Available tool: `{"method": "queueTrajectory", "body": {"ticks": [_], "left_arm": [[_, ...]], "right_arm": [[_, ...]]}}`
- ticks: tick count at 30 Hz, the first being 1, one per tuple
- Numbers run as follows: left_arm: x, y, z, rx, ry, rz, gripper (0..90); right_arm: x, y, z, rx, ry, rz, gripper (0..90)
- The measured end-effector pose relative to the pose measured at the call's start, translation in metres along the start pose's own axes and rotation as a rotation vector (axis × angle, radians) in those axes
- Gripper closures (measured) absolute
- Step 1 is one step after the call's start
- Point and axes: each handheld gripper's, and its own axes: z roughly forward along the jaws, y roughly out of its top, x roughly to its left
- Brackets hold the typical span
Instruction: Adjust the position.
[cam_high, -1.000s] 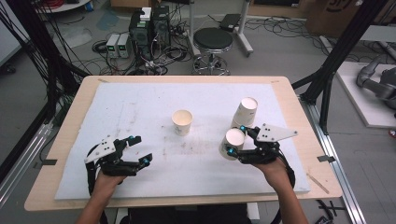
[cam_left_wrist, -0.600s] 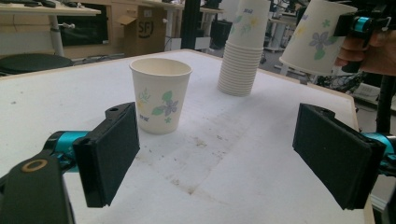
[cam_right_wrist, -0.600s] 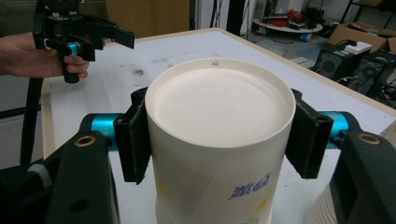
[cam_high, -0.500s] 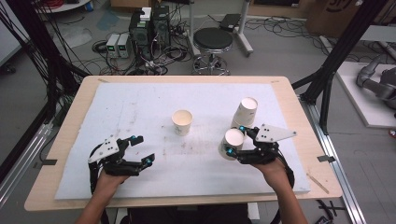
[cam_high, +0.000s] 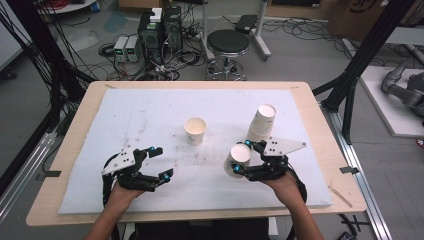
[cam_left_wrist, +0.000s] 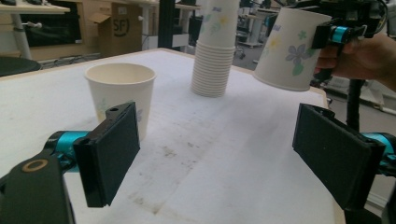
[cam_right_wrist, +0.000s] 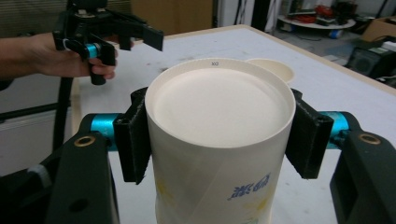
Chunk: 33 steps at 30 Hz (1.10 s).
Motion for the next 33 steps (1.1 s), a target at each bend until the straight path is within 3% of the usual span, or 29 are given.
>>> {"method": "queueTrajectory", "body": {"ticks": [7, 13, 19, 33], "left_arm": [[-0.010, 0.003, 0.010, 0.019, -0.060, 0.031, 15.0], [-0.016, 0.002, 0.019, 0.011, -0.080, 0.102, 15.2], [-0.024, 0.001, 0.034, 0.052, -0.148, 0.077, 15.0], [-0.033, 0.001, 0.065, 0.069, -0.218, 0.093, 15.0]], "right_arm": [[0.007, 0.004, 0.021, 0.008, 0.070, -0.009, 34.7], [0.013, 0.007, 0.037, 0.019, 0.117, -0.014, 34.7], [0.018, 0.009, 0.049, 0.021, 0.148, -0.025, 34.8], [0.025, 0.014, 0.057, 0.017, 0.187, -0.031, 34.8]]}}
